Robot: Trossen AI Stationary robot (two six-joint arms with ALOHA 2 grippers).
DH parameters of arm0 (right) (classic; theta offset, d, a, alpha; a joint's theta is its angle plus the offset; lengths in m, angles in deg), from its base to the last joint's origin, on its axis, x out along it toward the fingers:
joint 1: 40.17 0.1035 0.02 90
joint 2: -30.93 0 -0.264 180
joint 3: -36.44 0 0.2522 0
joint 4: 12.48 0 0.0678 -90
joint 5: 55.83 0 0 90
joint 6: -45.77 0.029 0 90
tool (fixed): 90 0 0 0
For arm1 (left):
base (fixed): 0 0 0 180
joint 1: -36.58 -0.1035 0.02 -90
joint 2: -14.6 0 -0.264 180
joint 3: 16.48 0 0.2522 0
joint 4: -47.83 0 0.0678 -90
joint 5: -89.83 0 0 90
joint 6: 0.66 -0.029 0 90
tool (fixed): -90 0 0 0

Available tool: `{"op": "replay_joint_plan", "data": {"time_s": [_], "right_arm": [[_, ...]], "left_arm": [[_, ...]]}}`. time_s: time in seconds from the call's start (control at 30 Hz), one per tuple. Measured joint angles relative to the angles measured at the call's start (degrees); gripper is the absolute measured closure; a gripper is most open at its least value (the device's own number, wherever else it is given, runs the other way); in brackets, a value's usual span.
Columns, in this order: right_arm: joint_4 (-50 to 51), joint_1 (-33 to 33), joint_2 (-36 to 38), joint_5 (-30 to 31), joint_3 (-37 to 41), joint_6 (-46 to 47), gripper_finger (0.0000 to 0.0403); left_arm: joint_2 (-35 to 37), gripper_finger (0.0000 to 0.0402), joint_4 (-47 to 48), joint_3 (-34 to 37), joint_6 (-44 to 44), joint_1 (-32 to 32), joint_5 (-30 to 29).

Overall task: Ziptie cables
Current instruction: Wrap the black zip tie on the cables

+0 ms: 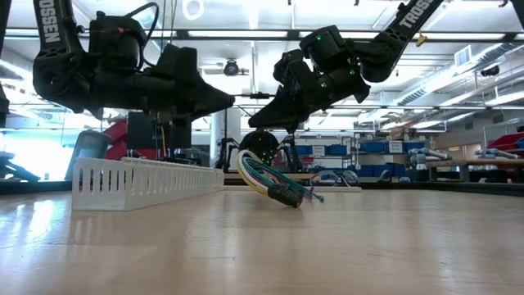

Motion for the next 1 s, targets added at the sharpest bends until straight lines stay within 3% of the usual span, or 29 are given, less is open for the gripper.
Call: {"op": "replay_joint_plan", "data": {"time_s": [0.43,0.57,0.73,1.0], "right_arm": [[-0.02,0.15,0.00,-0.01,0.00,-0.42,0.0396],[-0.02,0.15,0.00,0.02,0.02,-0.46,0.0395],[-0.07,0.14,0.00,0.07,0.02,-0.46,0.0395],[-0.01,0.15,0.00,4.87,0.02,-0.23,0.0370]], "left_arm": [[-0.02,0.0292,-0.79,0.00,0.32,-1.09,-0.90],[-0.02,0.0317,-0.79,0.00,-0.93,-1.12,-0.98],[-0.02,0.0388,-0.75,0.00,-3.81,-1.22,-0.95],[-0.02,0.0399,-0.71,0.00,-4.46,-1.22,-2.56]]}}
